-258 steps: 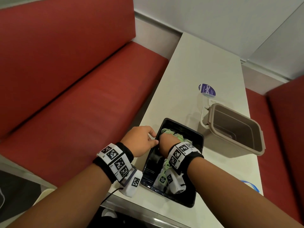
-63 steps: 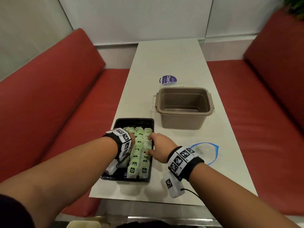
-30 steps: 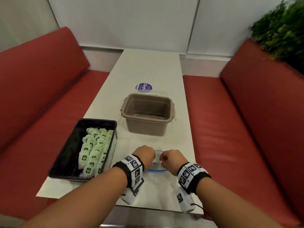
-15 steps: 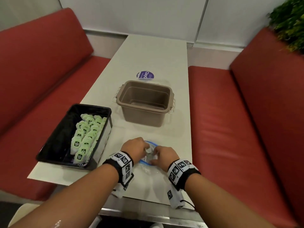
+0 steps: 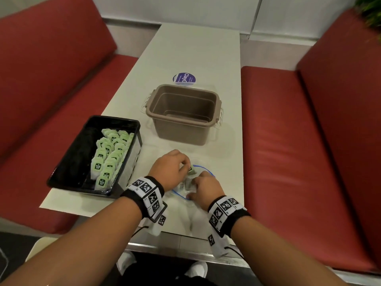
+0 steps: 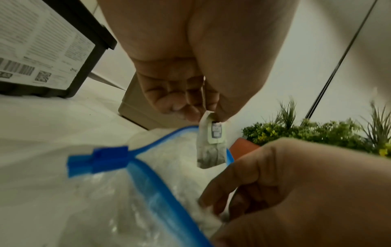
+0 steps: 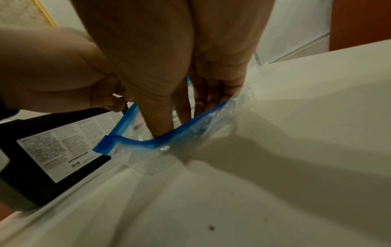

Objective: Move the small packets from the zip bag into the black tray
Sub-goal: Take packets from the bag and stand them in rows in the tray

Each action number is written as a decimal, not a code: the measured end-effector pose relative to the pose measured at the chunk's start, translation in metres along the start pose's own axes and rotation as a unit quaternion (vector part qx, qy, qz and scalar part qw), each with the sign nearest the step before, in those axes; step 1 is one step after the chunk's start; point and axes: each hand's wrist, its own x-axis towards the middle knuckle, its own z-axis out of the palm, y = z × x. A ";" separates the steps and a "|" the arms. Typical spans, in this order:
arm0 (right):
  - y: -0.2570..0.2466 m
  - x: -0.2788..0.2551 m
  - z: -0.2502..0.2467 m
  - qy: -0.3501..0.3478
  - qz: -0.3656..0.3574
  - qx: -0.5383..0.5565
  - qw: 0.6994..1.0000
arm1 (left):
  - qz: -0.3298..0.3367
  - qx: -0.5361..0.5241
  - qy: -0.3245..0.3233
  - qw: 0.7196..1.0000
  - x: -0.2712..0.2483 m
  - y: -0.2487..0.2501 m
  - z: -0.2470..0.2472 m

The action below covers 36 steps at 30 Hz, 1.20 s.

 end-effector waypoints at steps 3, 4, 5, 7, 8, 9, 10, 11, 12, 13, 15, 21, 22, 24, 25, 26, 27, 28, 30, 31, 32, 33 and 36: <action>-0.004 -0.002 -0.002 -0.003 -0.015 -0.009 1.000 | -0.018 -0.039 0.006 0.999 -0.004 0.003 -0.014; -0.006 -0.002 -0.002 -0.001 -0.016 -0.010 1.000 | -0.021 -0.048 0.008 0.999 -0.005 0.002 -0.017; -0.008 -0.002 -0.004 0.005 -0.014 -0.005 1.000 | -0.023 -0.053 0.010 0.998 -0.006 0.002 -0.020; -0.011 0.000 -0.008 0.024 0.001 0.019 1.000 | -0.029 -0.057 0.014 0.998 -0.008 -0.001 -0.026; -0.013 0.002 -0.010 0.026 0.011 0.022 0.999 | -0.033 -0.058 0.017 0.998 -0.009 -0.003 -0.028; -0.015 0.004 -0.011 0.022 0.017 0.018 0.999 | -0.035 -0.061 0.019 0.997 -0.010 -0.005 -0.029; -0.017 0.007 -0.012 0.013 0.023 0.009 1.000 | -0.034 -0.064 0.018 0.997 -0.011 -0.006 -0.031; -0.019 0.009 -0.012 0.002 0.023 -0.001 1.000 | -0.032 -0.067 0.014 0.997 -0.013 -0.007 -0.032; -0.021 0.011 -0.012 -0.008 0.026 -0.013 1.000 | -0.030 -0.068 0.009 0.997 -0.014 -0.007 -0.033; -0.023 0.013 -0.012 -0.021 0.031 -0.021 0.999 | -0.028 -0.071 0.006 0.997 -0.016 -0.007 -0.035; -0.026 0.016 -0.013 -0.046 0.045 -0.032 0.997 | -0.029 -0.075 0.004 0.997 -0.019 -0.008 -0.038; -0.023 0.022 -0.012 -0.035 0.064 -0.021 0.997 | -0.035 -0.072 -0.004 0.997 -0.026 -0.013 -0.043; -0.023 0.023 -0.012 -0.037 0.067 -0.029 0.997 | -0.036 -0.072 -0.006 0.997 -0.027 -0.013 -0.044; -0.026 0.023 -0.016 -0.046 0.063 -0.052 0.996 | -0.038 -0.074 -0.006 0.997 -0.028 -0.013 -0.047; -0.028 0.022 -0.019 -0.049 0.060 -0.058 0.995 | -0.038 -0.075 -0.005 0.996 -0.028 -0.014 -0.049; -0.029 0.022 -0.021 -0.049 0.058 -0.057 0.995 | -0.038 -0.076 -0.003 0.996 -0.027 -0.014 -0.051; -0.031 0.020 -0.023 -0.045 0.058 -0.047 0.996 | -0.038 -0.077 -0.002 0.996 -0.026 -0.015 -0.053; -0.032 0.019 -0.025 -0.039 0.058 -0.032 0.997 | -0.039 -0.082 -0.003 0.996 -0.024 -0.015 -0.056; -0.036 0.015 -0.031 -0.022 0.058 -0.006 0.998 | -0.047 -0.106 -0.006 0.993 -0.020 -0.015 -0.061; -0.038 0.013 -0.035 -0.017 0.056 0.000 0.998 | -0.053 -0.120 -0.011 0.991 -0.019 -0.014 -0.066; -0.040 0.011 -0.040 -0.015 0.054 0.007 0.998 | -0.057 -0.128 -0.016 0.990 -0.017 -0.013 -0.070; -0.043 0.009 -0.046 -0.010 0.050 0.020 0.999 | -0.056 -0.129 -0.018 0.990 -0.016 -0.012 -0.075; -0.047 0.006 -0.059 0.026 0.041 0.092 0.995 | -0.041 -0.105 -0.012 0.994 -0.011 -0.013 -0.093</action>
